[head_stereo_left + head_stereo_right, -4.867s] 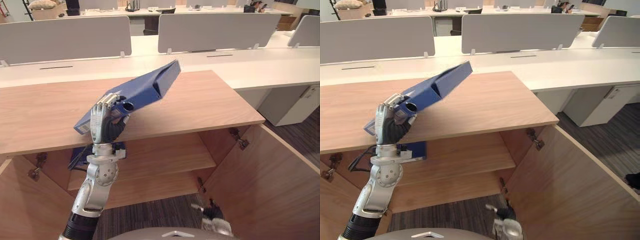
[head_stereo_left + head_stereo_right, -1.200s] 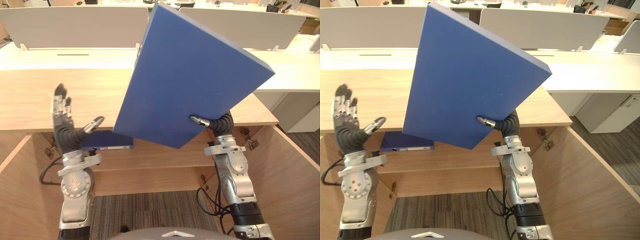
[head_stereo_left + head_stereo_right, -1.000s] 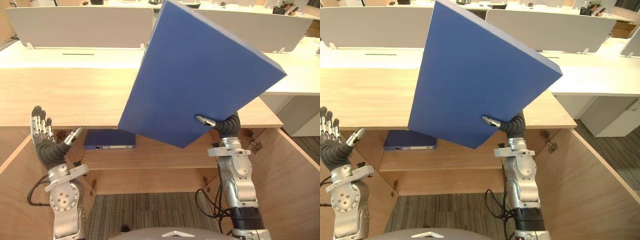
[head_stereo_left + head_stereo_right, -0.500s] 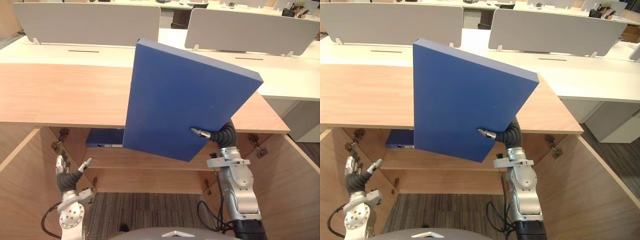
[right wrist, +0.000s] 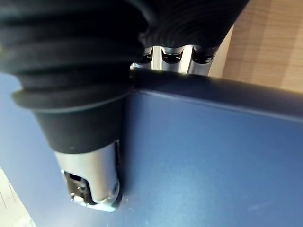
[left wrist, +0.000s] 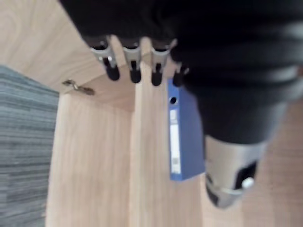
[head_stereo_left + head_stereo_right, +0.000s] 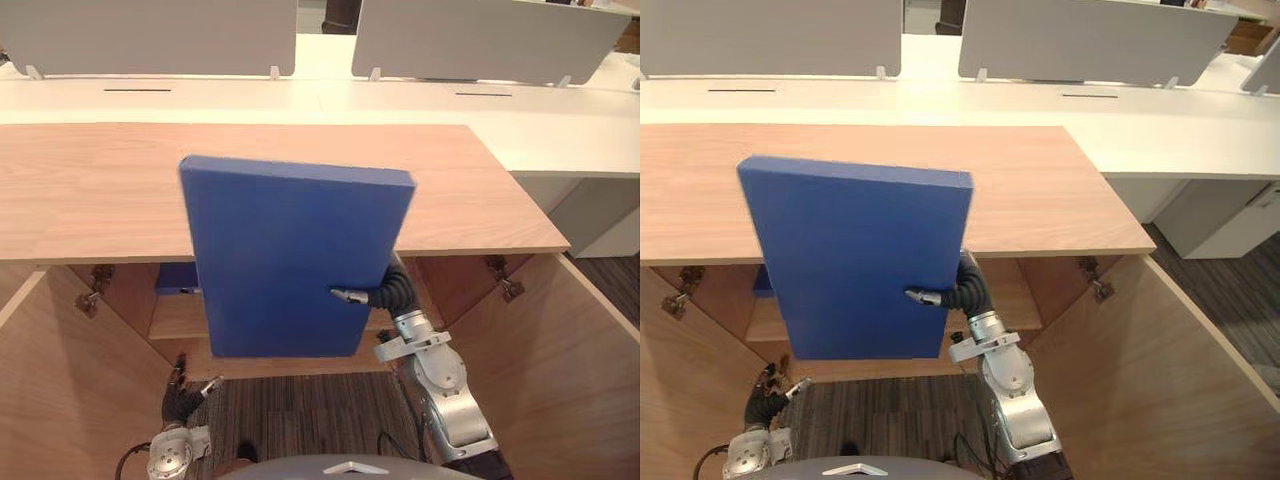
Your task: Walk over to the cabinet, pick up the folder, carry it to the office cabinet, place the folder inside the office cabinet, then close the office cabinet door
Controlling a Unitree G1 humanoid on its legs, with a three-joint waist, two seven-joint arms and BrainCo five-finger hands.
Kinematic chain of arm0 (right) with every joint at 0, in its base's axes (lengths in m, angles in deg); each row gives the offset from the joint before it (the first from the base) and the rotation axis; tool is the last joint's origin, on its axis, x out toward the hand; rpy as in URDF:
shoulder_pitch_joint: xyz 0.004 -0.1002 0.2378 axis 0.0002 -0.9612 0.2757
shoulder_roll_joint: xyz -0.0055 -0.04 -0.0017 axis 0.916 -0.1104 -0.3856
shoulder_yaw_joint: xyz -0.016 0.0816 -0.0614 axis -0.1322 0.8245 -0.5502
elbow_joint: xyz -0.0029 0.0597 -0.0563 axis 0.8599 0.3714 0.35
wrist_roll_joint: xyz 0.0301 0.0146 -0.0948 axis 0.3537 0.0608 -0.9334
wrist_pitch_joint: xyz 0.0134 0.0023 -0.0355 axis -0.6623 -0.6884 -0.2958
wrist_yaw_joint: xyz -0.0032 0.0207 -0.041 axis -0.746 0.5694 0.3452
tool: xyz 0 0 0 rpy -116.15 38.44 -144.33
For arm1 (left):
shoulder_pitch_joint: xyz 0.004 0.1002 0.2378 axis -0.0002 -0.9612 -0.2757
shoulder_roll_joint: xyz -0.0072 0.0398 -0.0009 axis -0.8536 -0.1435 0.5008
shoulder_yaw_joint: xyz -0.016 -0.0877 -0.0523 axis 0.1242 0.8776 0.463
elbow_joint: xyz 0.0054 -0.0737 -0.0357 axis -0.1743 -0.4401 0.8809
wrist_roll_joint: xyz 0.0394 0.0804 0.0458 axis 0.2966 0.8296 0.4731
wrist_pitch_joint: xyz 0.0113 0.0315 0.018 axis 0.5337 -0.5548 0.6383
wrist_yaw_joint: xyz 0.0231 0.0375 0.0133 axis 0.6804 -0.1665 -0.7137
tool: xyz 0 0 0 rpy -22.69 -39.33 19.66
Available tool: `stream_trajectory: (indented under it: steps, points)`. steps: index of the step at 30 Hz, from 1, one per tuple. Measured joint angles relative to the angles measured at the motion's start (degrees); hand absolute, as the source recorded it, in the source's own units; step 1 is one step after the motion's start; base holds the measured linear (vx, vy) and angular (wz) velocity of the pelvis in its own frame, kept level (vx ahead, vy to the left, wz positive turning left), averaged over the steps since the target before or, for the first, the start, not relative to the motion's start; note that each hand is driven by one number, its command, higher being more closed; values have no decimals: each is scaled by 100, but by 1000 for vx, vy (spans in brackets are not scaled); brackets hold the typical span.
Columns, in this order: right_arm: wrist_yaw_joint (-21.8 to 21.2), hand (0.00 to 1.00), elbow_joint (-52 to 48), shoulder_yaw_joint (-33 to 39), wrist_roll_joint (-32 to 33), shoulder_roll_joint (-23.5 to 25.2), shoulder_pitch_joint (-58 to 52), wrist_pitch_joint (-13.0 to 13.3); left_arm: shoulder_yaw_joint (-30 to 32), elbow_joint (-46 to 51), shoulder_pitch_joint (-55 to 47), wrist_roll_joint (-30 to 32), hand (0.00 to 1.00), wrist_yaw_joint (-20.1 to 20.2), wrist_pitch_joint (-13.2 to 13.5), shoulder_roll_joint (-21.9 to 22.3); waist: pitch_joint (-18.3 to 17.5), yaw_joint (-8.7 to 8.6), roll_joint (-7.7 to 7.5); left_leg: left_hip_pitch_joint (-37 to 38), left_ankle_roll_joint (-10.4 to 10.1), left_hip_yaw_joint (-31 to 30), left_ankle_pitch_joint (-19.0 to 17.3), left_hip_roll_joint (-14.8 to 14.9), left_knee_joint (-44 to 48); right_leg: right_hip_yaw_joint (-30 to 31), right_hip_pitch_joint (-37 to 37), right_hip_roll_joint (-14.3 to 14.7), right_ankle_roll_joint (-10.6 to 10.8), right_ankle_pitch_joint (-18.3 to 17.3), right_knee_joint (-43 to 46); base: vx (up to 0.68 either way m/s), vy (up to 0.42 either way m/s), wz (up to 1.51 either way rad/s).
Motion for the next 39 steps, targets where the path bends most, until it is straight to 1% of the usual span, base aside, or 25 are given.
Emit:
stream_trajectory:
  steps: [1, 2, 3, 4, 5, 6, 8, 9, 10, 11, 13, 15, 17, 19, 23, 26, 28, 29, 31, 32, 33, 35, 37, 38, 39]
  points:
    - [65, 100, 127, -114, -118, -8, 66, 16, -76, -151, 89, 22, 0, -2, -10, -61, 97, 9, 25, -30, -7, 98, -14, 40, 34, 112, -138, 6, -8, -8, 115, -24, 9, -38]
    - [93, 100, 175, -168, -219, -32, 117, 16, -104, -217, 157, 63, 0, -1, -10, -95, 150, 9, -5, -69, -7, 136, -14, 50, 42, 142, -234, 11, -7, -8, 203, -34, 6, -26]
    - [144, 100, 252, -243, -344, -38, 223, 17, -148, -350, 316, 76, 0, -8, -13, -162, 259, -16, -3, -283, 10, 141, -53, 72, 240, 159, -447, 12, -13, -16, 416, -65, -8, -21]
    - [268, 100, 379, -358, -550, -39, 478, 24, -208, -505, 606, 142, 0, -24, -13, -273, 500, -44, -36, -719, 35, 200, -264, 139, 826, 254, -807, 22, -41, -54, 711, -118, -36, -31]
    - [352, 100, 507, -523, -729, -107, 833, 24, -218, -647, 921, 223, 0, -28, -15, -341, 770, -48, -13, -1209, 81, 239, -523, 291, 1543, 307, -1128, 68, -65, -80, 1017, -176, -54, -32]
    - [398, 100, 603, -603, -799, -134, 995, 25, -233, -744, 1029, 259, 0, -37, -18, -365, 833, -77, 34, -1500, 110, 235, -639, 374, 1908, 331, -1344, 102, -68, -94, 1187, -231, -23, -35]
    - [524, 100, 991, -922, -1067, -211, 1540, 23, -309, -907, 1557, 335, 0, -145, -37, -460, 1132, -101, 207, -2294, 146, 248, -1009, 639, 2897, 439, -2094, 205, -56, -268, 1915, -245, 35, -27]
    - [540, 100, 1055, -991, -1115, -221, 1632, 20, -321, -982, 1653, 348, 0, -164, -50, -501, 1171, -106, 222, -2458, 142, 248, -1084, 673, 3073, 460, -2289, 210, -46, -339, 2099, -229, 46, -18]
    - [572, 100, 1066, -1056, -1173, -239, 1712, 14, -326, -1004, 1708, 346, 0, -172, -52, -564, 1238, -113, 244, -2650, 87, 250, -1236, 726, 3284, 481, -2510, 218, -52, -468, 2345, -199, 37, -12]
    - [592, 100, 1066, -1157, -1212, -303, 1794, 14, -373, -1005, 1753, 346, 0, -179, -53, -639, 1366, -110, 277, -2889, 74, 238, -1342, 779, 3569, 504, -2778, 219, -88, -603, 2651, -177, 33, -8]
    - [599, 100, 1068, -1249, -1339, -391, 1838, 13, -441, -1001, 1808, 343, 0, -227, -54, -666, 1481, -78, 333, -3159, 84, 227, -1383, 810, 3776, 511, -3086, 209, -90, -657, 2882, -118, 29, -3]
    - [602, 100, 1090, -1389, -1410, -410, 1855, -10, -497, -956, 1852, 339, 0, -264, -53, -677, 1512, -31, 363, -3552, 111, 222, -1426, 872, 4028, 526, -3491, 202, -111, -710, 3182, -97, 14, -3]
    - [624, 100, 1175, -1491, -1448, -380, 1966, -49, -507, -881, 1974, 328, 0, -290, -53, -658, 1670, 40, 388, -3959, 129, 209, -1503, 959, 4355, 537, -3919, 184, -133, -800, 3546, -94, 4, -4]
    - [642, 100, 1167, -1478, -1442, -356, 2112, -85, -391, -693, 1990, 315, 0, -309, -54, -627, 1723, 50, 403, -4302, 153, 196, -1547, 1017, 4585, 505, -4271, 167, -149, -866, 3793, -59, -6, -1]
    - [725, 100, 944, -1299, -1372, -360, 2168, -142, -256, -266, 2041, 271, 0, -366, -55, -479, 1823, 96, 462, -4812, 182, 73, -1597, 1062, 4904, 378, -4731, 108, -183, -991, 4161, -43, -22, 9]
    - [695, 100, 841, -1208, -812, -347, 2173, -216, -147, -70, 2048, 262, 0, -372, -55, -313, 1867, 198, 478, -5035, 182, 51, -1685, 1107, 5110, 365, -4965, 94, -188, -1097, 4400, -1, -7, 1]
    - [695, 100, 749, -888, -273, -242, 2166, -245, -104, 205, 2050, 238, 0, -367, -40, -204, 1941, 268, 503, -5209, 176, 3, -1722, 1113, 5205, 278, -5103, 37, -195, -1163, 4510, 22, -14, 9]
    - [700, 100, 749, -784, -155, -187, 2178, -245, -77, 253, 2061, 204, 0, -368, -34, -182, 1960, 269, 507, -5260, 178, -10, -1725, 1112, 5223, 241, -5141, 6, -197, -1177, 4537, 29, -17, 15]
    - [710, 100, 750, -461, 293, -54, 2231, -245, -70, 393, 2086, 48, 0, -367, -33, -162, 1986, 314, 506, -5463, 177, -70, -1736, 1109, 5304, 183, -5304, -15, -185, -1218, 4646, 49, -27, 16]
    - [728, 100, 754, -202, 568, 1, 2300, -243, -68, 470, 2168, 37, 0, -368, -32, -167, 2144, 360, 512, -5507, 209, -118, -1732, 1101, 5404, 132, -5326, -54, -160, -1273, 4789, 51, -31, 15]
    - [738, 100, 754, -157, 651, 19, 2313, -242, -68, 479, 2181, 35, 0, -367, -30, -168, 2171, 371, 510, -5518, 211, -125, -1738, 1101, 5423, 129, -5336, -60, -165, -1291, 4815, 54, -49, 20]
    - [917, 100, 770, 272, 1147, 175, 2539, -235, -67, 570, 2227, -59, 0, -367, -29, -147, 2217, 404, 508, -5811, 206, -217, -1746, 1082, 5539, 91, -5610, -96, -176, -1382, 5013, 32, -58, 15]
    - [1054, 100, 781, 543, 1409, 242, 2786, -221, -59, 633, 2284, -75, 0, -372, -33, -116, 2322, 424, 507, -5947, 195, -255, -1754, 1082, 5635, 82, -5744, -108, -197, -1440, 5157, 25, -73, 9]
    - [1237, 100, 779, 851, 1662, 283, 3012, -172, -61, 851, 2278, -99, 0, -374, -46, -85, 2427, 429, 498, -6079, 190, -288, -1771, 1085, 5738, 77, -5878, -119, -198, -1498, 5303, 12, -77, 10]
    - [1279, 100, 774, 978, 1774, 293, 3096, -142, -63, 1082, 2230, -140, 0, -375, -59, -57, 2465, 435, 507, -6141, 181, -317, -1780, 1085, 5793, 64, -5926, -127, -200, -1528, 5362, -8, -98, 13]
